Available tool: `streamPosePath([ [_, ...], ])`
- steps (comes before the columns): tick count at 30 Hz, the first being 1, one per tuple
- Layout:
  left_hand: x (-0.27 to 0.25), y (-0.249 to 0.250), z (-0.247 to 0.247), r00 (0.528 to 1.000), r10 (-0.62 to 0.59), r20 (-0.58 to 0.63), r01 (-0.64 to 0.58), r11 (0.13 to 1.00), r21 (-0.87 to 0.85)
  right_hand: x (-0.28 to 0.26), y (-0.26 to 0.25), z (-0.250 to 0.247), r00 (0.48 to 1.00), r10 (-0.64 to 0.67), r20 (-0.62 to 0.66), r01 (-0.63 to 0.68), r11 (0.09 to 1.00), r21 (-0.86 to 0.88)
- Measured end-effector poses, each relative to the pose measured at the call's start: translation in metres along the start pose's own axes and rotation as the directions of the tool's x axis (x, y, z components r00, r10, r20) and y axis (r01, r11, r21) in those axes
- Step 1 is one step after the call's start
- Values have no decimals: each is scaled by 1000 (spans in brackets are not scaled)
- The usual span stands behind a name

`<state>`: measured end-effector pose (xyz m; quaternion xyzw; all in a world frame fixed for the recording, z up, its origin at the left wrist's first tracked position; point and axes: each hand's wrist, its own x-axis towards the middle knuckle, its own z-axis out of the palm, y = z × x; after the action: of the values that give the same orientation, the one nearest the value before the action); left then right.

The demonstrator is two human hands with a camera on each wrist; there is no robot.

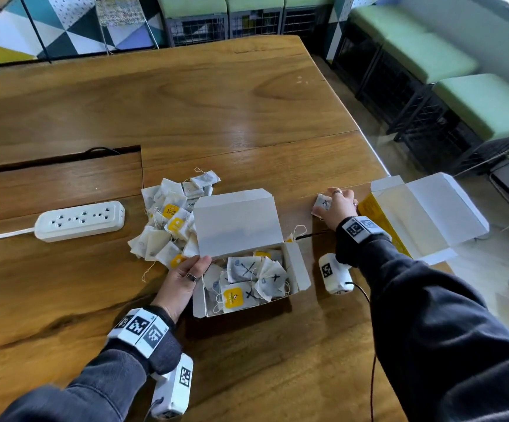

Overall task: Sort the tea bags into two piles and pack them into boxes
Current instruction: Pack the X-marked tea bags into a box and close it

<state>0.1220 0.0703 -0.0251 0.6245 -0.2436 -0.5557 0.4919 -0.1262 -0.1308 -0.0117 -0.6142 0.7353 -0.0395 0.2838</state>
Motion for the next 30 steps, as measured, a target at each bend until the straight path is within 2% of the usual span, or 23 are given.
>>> streamPosePath([
  [6, -1, 1, 0, 1000, -1, 2, 1, 1000, -3, 5, 3, -5, 999, -38, -10, 38, 999, -36],
  [9, -1, 2, 0, 1000, -2, 7, 2, 1000, -14, -8, 5, -16, 992, -121, -46, 127, 978, 166],
  [10, -1, 2, 0, 1000, -4, 9, 4, 1000, -15, -16, 5, -22, 986, -166, -6, 162, 947, 276],
  [12, -1, 2, 0, 1000, 1, 13, 0, 1000, -27, -35, -1, -37, 944, -278, 175, 156, 848, 507],
  [13, -1, 1, -1, 1000, 3, 23, -3, 999, -36, -45, -4, -43, 902, -331, 277, 114, 802, 587],
  [15, -1, 0, -2, 999, 13, 44, -12, 999, -41, -59, -10, -49, 804, -401, 438, 52, 782, 621],
  [16, -1, 0, -3, 999, 15, 50, -13, 999, -38, -64, -14, -48, 767, -412, 492, 53, 805, 591],
  [18, -2, -2, -7, 999, 15, 44, -14, 1000, -26, -69, -23, -40, 747, -407, 526, 135, 867, 480],
  [21, -3, -1, -14, 1000, 7, 20, -7, 1000, 6, -69, -30, -24, 770, -433, 469, 329, 899, 290],
  [24, -4, -1, -17, 1000, 9, 3, -9, 1000, 13, -64, -31, -8, 781, -427, 456, 438, 895, 87],
  [26, -5, -2, -17, 1000, 22, 6, -22, 1000, 10, -63, -30, -2, 820, -396, 414, 463, 884, -72],
  [30, -6, -1, -16, 1000, 1, 26, -1, 1000, -19, -69, -24, -7, 860, -382, 339, 434, 896, -92],
])
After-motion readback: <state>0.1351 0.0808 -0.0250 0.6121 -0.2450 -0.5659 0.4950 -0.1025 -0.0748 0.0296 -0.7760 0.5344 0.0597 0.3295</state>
